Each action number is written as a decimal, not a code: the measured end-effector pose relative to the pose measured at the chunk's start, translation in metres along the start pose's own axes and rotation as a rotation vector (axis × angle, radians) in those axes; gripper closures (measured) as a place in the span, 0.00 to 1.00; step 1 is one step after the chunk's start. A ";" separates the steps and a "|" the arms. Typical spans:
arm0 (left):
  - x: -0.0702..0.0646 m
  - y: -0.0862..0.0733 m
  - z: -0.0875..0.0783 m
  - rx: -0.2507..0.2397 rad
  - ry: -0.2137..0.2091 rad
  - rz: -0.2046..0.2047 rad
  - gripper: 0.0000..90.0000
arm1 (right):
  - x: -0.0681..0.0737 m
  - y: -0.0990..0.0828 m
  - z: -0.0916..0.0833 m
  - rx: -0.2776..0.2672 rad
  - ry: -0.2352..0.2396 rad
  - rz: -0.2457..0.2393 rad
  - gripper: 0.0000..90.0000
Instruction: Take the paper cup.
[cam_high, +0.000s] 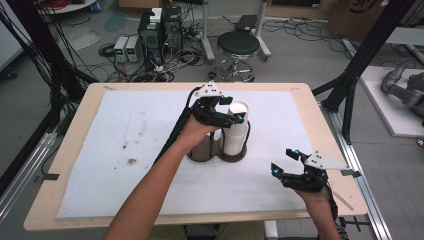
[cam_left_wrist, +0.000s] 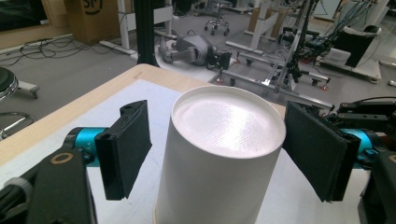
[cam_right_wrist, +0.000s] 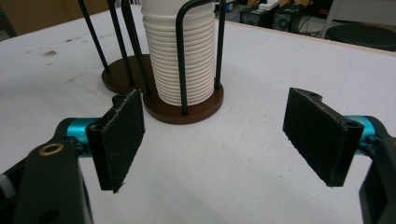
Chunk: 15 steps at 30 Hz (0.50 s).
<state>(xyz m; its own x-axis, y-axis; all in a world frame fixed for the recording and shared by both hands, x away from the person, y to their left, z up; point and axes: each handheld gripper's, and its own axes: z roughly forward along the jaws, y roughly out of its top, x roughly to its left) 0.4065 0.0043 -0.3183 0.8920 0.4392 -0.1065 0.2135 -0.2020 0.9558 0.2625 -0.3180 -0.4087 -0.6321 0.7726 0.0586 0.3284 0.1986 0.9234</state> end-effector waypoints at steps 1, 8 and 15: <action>0.000 0.000 0.000 0.000 -0.001 0.003 0.29 | 0.000 0.000 0.000 0.001 0.001 0.001 0.23; -0.002 0.001 -0.001 -0.010 -0.012 0.025 0.36 | 0.000 0.000 0.000 0.001 -0.001 -0.002 0.23; -0.001 0.002 -0.002 -0.014 -0.010 0.034 0.38 | 0.000 0.000 0.001 0.004 0.001 -0.004 0.23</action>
<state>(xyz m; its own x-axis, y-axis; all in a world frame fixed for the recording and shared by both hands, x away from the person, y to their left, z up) 0.4050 0.0054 -0.3160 0.9027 0.4233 -0.0770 0.1780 -0.2045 0.9625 0.2630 -0.3174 -0.4092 -0.6341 0.7712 0.0558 0.3287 0.2035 0.9223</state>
